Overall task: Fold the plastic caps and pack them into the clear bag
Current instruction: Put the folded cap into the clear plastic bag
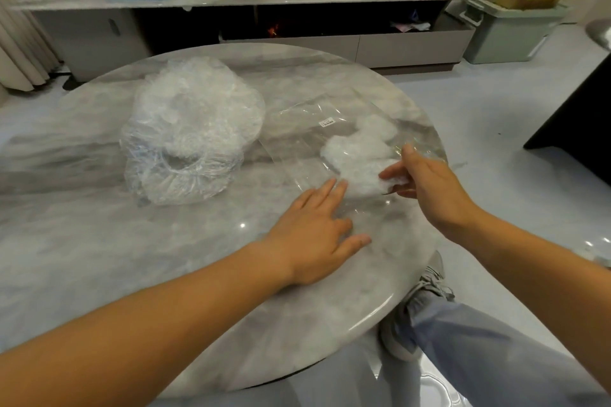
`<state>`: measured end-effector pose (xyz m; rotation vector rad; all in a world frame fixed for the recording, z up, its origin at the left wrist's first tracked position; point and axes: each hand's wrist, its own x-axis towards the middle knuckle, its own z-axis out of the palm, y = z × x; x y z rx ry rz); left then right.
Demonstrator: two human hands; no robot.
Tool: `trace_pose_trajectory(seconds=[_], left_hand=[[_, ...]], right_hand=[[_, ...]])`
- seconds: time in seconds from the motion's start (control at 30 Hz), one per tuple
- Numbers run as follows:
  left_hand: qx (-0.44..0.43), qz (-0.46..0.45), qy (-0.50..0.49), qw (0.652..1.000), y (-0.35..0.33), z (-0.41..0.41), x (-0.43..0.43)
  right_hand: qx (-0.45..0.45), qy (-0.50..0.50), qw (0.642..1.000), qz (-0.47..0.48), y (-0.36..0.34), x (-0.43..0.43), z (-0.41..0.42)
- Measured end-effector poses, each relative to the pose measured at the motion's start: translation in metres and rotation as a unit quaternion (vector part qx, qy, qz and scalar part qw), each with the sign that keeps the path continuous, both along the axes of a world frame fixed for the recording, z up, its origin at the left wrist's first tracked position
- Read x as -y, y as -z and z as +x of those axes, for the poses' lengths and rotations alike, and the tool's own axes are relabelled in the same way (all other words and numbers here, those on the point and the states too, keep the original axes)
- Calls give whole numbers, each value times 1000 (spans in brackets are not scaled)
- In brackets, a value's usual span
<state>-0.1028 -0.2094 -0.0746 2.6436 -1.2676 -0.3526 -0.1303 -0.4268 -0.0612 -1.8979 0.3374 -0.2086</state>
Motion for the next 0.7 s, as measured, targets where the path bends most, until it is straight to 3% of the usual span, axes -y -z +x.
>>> trace_pose_trajectory(seconds=[0.23, 0.43, 0.53, 0.6, 0.7], left_hand=[[52, 54, -54, 996, 5, -1, -8], [47, 20, -65, 997, 4, 1, -9], [33, 0, -63, 997, 5, 1, -9], [33, -3, -55, 998, 7, 1, -9], [21, 2, -47, 999, 9, 0, -10]], right_hand=[[-40, 47, 995, 78, 7, 11, 1], [-66, -11, 996, -54, 11, 13, -6], [-88, -21, 994, -63, 8, 8, -6], [-107, 6, 994, 1, 6, 4, -1], [-139, 42, 974, 172, -1, -3, 10]])
